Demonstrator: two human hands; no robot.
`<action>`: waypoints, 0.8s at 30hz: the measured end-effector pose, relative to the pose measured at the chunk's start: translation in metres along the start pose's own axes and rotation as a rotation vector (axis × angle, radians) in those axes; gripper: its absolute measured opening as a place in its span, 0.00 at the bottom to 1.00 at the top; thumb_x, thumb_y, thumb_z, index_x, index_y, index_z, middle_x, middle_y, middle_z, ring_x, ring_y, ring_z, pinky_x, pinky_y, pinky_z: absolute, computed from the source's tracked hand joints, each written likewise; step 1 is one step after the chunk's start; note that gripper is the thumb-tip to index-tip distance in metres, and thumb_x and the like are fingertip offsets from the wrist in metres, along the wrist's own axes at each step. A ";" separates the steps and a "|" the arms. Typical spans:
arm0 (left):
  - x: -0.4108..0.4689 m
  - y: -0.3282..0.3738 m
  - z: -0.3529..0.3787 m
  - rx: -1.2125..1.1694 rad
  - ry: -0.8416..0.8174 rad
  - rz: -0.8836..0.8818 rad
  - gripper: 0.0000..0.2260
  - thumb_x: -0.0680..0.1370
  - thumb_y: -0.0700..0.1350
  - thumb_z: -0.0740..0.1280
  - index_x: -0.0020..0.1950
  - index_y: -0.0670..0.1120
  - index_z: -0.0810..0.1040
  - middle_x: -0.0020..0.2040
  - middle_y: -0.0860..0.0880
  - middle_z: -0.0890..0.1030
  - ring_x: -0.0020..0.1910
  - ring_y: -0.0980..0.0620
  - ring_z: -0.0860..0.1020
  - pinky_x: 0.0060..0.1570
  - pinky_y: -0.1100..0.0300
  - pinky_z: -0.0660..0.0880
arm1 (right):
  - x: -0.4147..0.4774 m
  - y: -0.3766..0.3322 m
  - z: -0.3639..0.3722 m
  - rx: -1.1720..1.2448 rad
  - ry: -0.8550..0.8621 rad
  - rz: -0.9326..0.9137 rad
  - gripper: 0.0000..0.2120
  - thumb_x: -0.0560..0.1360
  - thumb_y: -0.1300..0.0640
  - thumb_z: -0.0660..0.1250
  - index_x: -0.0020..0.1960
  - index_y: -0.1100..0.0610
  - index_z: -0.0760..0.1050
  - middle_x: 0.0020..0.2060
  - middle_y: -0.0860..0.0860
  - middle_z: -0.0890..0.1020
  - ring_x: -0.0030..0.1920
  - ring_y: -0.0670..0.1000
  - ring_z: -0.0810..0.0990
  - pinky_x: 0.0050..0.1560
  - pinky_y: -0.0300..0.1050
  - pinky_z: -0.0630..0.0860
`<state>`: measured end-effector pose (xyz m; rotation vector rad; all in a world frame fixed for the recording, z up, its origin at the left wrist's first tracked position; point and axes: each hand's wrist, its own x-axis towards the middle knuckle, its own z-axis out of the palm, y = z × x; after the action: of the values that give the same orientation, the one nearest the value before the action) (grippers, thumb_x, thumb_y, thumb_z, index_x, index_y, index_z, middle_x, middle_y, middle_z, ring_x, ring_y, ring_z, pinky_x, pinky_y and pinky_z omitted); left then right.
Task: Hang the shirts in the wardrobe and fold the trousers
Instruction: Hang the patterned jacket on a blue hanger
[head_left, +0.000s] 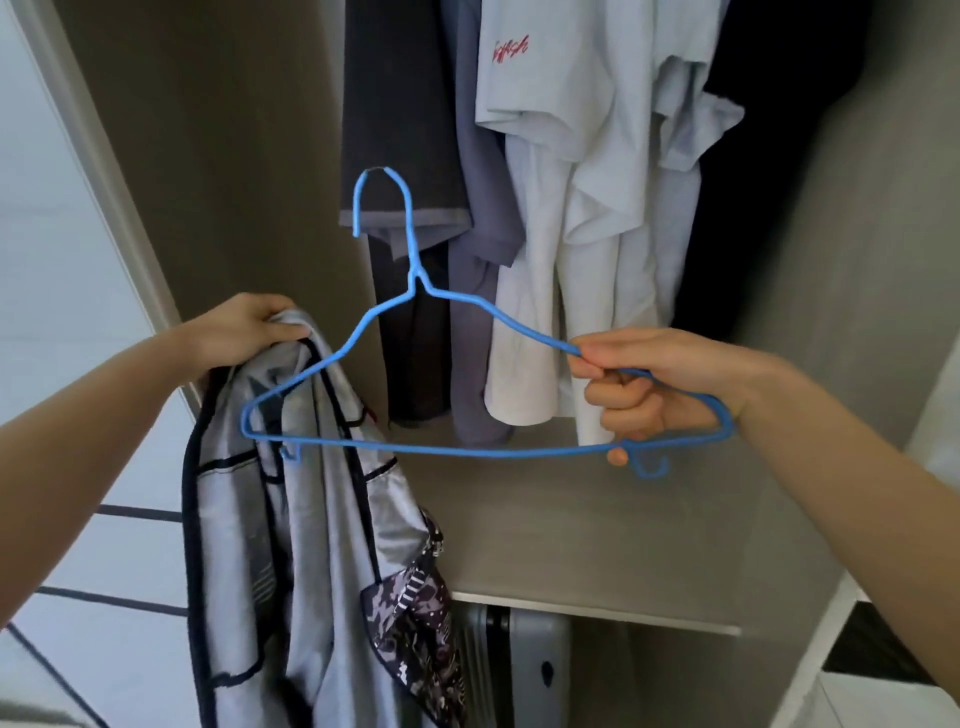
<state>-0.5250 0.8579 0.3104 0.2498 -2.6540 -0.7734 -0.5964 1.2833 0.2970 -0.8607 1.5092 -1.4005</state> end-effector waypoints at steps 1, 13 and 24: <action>0.000 0.004 0.003 -0.003 -0.004 0.019 0.07 0.79 0.41 0.68 0.50 0.37 0.79 0.44 0.42 0.80 0.44 0.51 0.76 0.43 0.65 0.73 | 0.002 -0.001 0.002 -0.002 0.015 0.006 0.12 0.80 0.51 0.58 0.40 0.54 0.65 0.27 0.48 0.55 0.26 0.47 0.53 0.41 0.53 0.74; -0.016 0.005 0.020 0.590 -0.022 0.125 0.09 0.82 0.54 0.59 0.46 0.52 0.71 0.40 0.47 0.79 0.42 0.42 0.77 0.45 0.46 0.76 | -0.004 -0.017 0.001 -0.130 0.116 0.072 0.13 0.79 0.51 0.59 0.39 0.55 0.65 0.27 0.48 0.56 0.26 0.47 0.52 0.39 0.53 0.75; -0.031 0.008 0.027 0.555 0.052 0.005 0.10 0.83 0.51 0.59 0.48 0.46 0.70 0.41 0.41 0.77 0.45 0.37 0.76 0.45 0.47 0.73 | 0.007 -0.017 0.009 -0.168 0.130 0.081 0.16 0.82 0.51 0.57 0.36 0.53 0.65 0.28 0.49 0.54 0.27 0.47 0.51 0.42 0.56 0.74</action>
<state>-0.5077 0.8856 0.2846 0.3960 -2.7610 -0.0088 -0.5920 1.2713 0.3135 -0.8131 1.7609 -1.3060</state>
